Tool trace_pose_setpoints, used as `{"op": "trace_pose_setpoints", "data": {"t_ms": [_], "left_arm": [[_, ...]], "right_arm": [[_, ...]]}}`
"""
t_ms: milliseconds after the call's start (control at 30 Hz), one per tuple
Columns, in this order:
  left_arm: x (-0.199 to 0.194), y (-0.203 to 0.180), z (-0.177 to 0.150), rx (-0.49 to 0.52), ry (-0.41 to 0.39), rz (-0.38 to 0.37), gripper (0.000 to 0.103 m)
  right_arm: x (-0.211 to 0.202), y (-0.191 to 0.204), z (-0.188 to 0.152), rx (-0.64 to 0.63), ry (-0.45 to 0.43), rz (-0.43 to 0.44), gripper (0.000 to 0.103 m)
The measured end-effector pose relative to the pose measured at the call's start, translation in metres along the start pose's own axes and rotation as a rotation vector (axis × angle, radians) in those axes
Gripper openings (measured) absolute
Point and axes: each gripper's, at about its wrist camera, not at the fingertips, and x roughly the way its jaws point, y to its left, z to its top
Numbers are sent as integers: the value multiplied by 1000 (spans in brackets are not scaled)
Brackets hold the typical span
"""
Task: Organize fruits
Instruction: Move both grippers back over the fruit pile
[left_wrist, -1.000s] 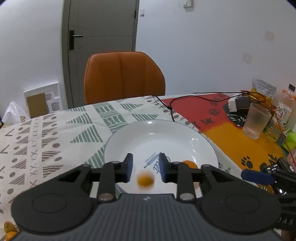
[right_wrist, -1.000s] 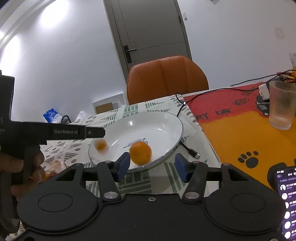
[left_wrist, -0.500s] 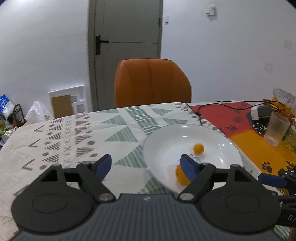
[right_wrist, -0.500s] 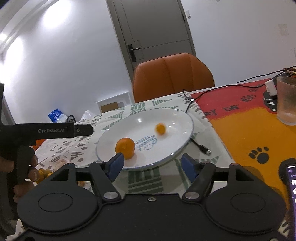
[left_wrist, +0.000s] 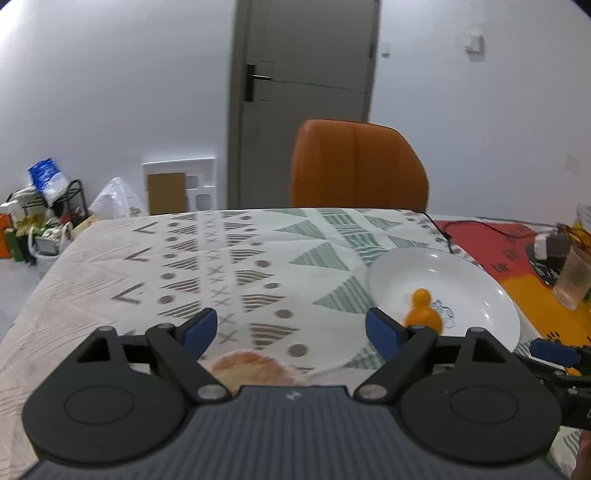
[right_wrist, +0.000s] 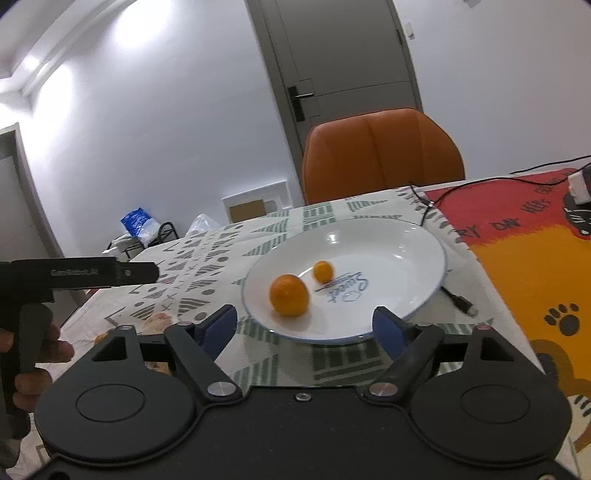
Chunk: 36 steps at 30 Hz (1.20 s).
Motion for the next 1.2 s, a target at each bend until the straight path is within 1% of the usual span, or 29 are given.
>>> {"op": "trace_pose_setpoints", "data": {"t_ms": [167,267,300,567,667,800,967,1200], "left_arm": [[-14,19,-3,-21,-6,38,88],[-20,29,-5,-37,-4,57,89],[-21,33,-6,-42,-6,62,89],[-31,55,-22,-80,8,99,90],[-34,60,-29,-82,11,113,90],[-36,66,-39,-96,24,114,90],[-38,72,-50,-113,38,119,90],[-37,73,-64,-131,63,103,90]], "right_arm": [[3,13,1,-20,4,25,85],[4,22,1,-34,1,36,94],[5,25,0,-41,3,44,95],[14,47,-7,-66,42,82,96],[19,54,-10,-76,60,89,100],[24,64,-14,-93,79,100,103],[32,76,-18,-115,112,110,103],[41,87,-26,-139,157,95,103]]}}
